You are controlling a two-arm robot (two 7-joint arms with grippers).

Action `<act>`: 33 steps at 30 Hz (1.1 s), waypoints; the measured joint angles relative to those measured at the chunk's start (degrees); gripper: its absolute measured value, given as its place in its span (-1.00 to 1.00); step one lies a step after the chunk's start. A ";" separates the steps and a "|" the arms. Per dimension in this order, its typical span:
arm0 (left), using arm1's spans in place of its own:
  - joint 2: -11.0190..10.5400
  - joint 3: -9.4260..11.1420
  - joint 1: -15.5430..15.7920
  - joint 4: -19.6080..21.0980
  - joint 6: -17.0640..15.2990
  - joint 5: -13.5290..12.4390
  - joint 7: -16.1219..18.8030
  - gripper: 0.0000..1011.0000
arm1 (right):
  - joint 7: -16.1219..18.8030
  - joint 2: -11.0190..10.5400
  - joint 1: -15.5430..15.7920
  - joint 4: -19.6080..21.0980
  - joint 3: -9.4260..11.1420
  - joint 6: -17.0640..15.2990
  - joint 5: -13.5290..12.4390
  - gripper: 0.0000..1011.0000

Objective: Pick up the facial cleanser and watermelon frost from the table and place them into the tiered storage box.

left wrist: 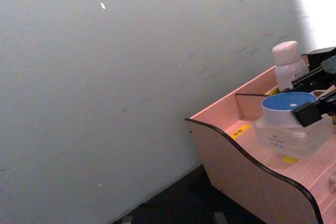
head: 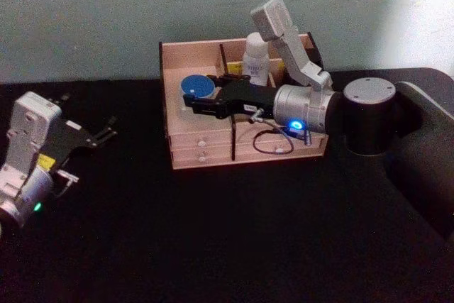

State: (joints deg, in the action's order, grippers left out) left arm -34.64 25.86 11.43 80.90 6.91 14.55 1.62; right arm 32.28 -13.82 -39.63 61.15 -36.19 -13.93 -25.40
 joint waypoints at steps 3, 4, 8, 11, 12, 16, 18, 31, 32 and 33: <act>0.00 0.00 0.00 0.00 0.00 0.00 0.00 0.98 | -0.14 0.37 -0.23 -0.62 0.00 0.04 0.24 0.44; 0.00 0.00 0.00 0.00 0.00 0.00 0.00 0.98 | -0.21 0.59 -0.37 -1.01 0.02 0.05 0.39 0.44; 0.00 0.00 0.00 0.00 0.00 0.00 0.00 0.98 | -0.57 1.11 -0.52 -1.72 0.18 -0.01 0.80 0.44; 0.00 0.00 0.00 0.00 0.00 0.00 0.00 0.98 | -0.67 1.29 -0.54 -1.98 0.29 -0.17 0.96 0.44; 0.00 0.00 0.00 0.00 0.00 0.00 0.00 0.98 | -0.74 1.42 -0.56 -2.18 0.39 -0.26 1.05 0.44; 0.00 0.00 0.00 0.00 0.00 0.00 0.00 0.98 | -0.95 1.73 -0.56 -2.41 0.64 -0.52 1.23 0.44; 0.00 0.00 0.00 0.00 0.00 0.00 0.00 0.98 | -1.03 1.81 -0.56 -2.46 0.73 -0.66 1.29 0.44; 0.00 0.00 0.00 0.00 0.00 0.00 0.00 0.98 | -1.47 2.44 -0.55 -3.06 1.49 -1.26 1.85 0.44; 0.00 0.00 0.00 0.00 0.00 0.00 0.00 0.98 | -1.47 2.49 -0.57 -3.14 1.52 -1.26 1.87 0.44; 0.00 0.00 0.00 0.00 0.00 0.00 0.00 0.98 | -1.48 2.54 -0.59 -3.21 1.54 -1.24 1.90 0.44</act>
State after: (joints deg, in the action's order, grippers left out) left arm -34.65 25.86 11.43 80.90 6.91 14.55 1.62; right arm 30.80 -11.28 -40.22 57.94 -34.65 -15.18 -23.50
